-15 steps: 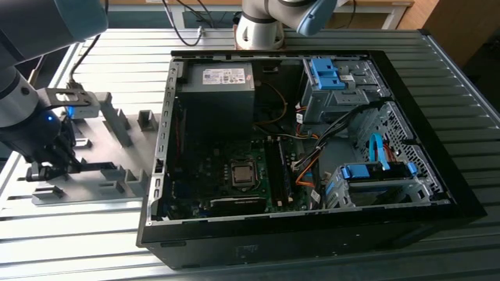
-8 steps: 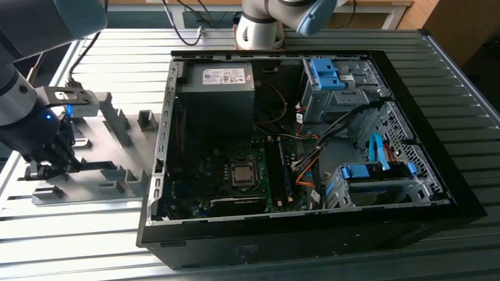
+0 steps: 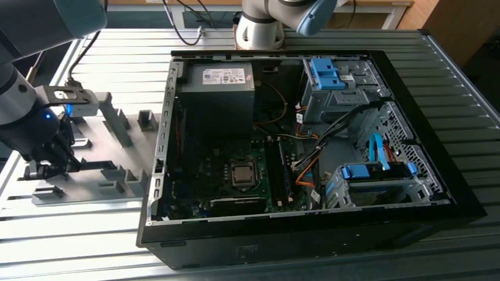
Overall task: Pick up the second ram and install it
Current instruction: 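Pick up the second ram and move it above second insertion slot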
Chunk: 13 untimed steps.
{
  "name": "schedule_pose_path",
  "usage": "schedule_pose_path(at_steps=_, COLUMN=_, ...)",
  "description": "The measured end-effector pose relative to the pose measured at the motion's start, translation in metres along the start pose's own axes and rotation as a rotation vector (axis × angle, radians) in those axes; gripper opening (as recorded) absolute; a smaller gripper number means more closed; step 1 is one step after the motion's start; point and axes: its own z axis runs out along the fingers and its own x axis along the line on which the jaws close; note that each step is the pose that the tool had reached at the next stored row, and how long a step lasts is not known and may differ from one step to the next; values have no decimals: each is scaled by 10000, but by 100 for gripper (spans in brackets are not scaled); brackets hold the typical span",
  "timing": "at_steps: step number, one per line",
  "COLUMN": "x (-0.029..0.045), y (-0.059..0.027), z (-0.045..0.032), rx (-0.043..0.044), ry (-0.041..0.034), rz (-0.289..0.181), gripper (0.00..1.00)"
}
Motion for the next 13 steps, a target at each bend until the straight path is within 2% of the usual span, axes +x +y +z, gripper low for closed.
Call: schedule_pose_path(at_steps=13, x=-2, y=1, z=-30, rx=2, ry=-1, rz=-1, gripper=14)
